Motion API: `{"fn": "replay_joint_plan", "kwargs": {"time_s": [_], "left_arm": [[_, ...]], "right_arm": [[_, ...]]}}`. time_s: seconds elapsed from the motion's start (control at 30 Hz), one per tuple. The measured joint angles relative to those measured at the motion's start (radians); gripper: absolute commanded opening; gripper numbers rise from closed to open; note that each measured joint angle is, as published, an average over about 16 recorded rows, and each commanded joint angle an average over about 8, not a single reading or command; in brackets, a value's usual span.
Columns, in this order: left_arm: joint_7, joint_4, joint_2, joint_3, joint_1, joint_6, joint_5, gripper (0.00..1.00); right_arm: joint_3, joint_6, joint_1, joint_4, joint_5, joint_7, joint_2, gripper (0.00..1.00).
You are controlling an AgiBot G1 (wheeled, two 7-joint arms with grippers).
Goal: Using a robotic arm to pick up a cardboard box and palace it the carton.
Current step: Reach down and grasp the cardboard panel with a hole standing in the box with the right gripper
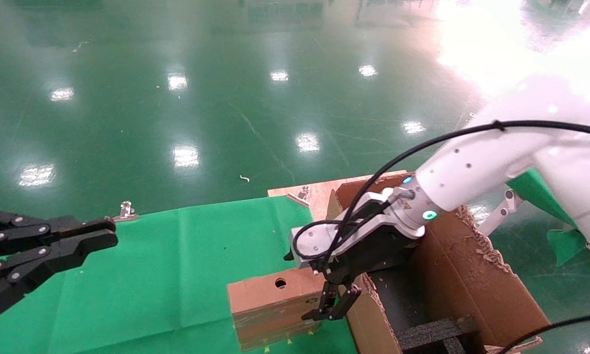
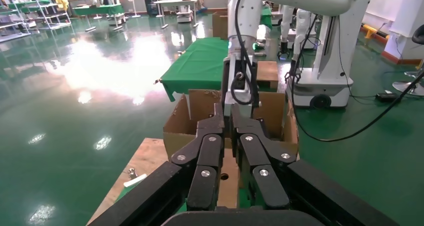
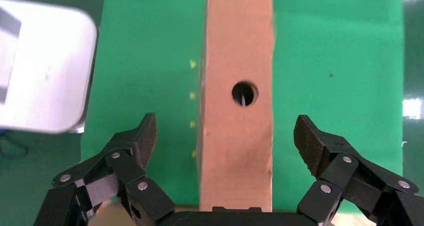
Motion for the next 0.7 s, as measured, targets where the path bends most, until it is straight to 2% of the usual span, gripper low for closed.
{"fn": "replay_joint_plan", "kwargs": {"time_s": [0.13, 0.17, 0.33, 0.4, 0.43, 0.6, 0.63, 0.7], "left_arm": [[0.0, 0.0, 0.0, 0.0, 0.0, 0.0, 0.0, 0.01], [0.0, 0.0, 0.0, 0.0, 0.0, 0.0, 0.0, 0.1], [0.0, 0.0, 0.0, 0.0, 0.0, 0.0, 0.0, 0.73], [0.0, 0.0, 0.0, 0.0, 0.0, 0.0, 0.0, 0.96], [0.0, 0.0, 0.0, 0.0, 0.0, 0.0, 0.0, 1.0], [0.0, 0.0, 0.0, 0.0, 0.0, 0.0, 0.0, 1.0], [0.0, 0.0, 0.0, 0.0, 0.0, 0.0, 0.0, 1.0], [0.0, 0.0, 0.0, 0.0, 0.0, 0.0, 0.0, 1.0]], "right_arm": [[-0.058, 0.002, 0.036, -0.046, -0.019, -0.033, -0.034, 1.0], [-0.071, 0.003, 0.043, -0.058, -0.021, -0.041, -0.042, 1.0], [-0.121, 0.007, 0.067, -0.11, -0.028, -0.078, -0.073, 0.98], [-0.135, 0.01, 0.073, -0.128, -0.028, -0.09, -0.082, 0.8], [-0.14, 0.011, 0.076, -0.136, -0.027, -0.095, -0.086, 0.68], [-0.159, 0.014, 0.082, -0.163, -0.026, -0.113, -0.099, 0.07], [-0.161, 0.014, 0.083, -0.167, -0.026, -0.115, -0.101, 0.02], [-0.163, 0.015, 0.083, -0.17, -0.025, -0.118, -0.103, 0.0]]}}
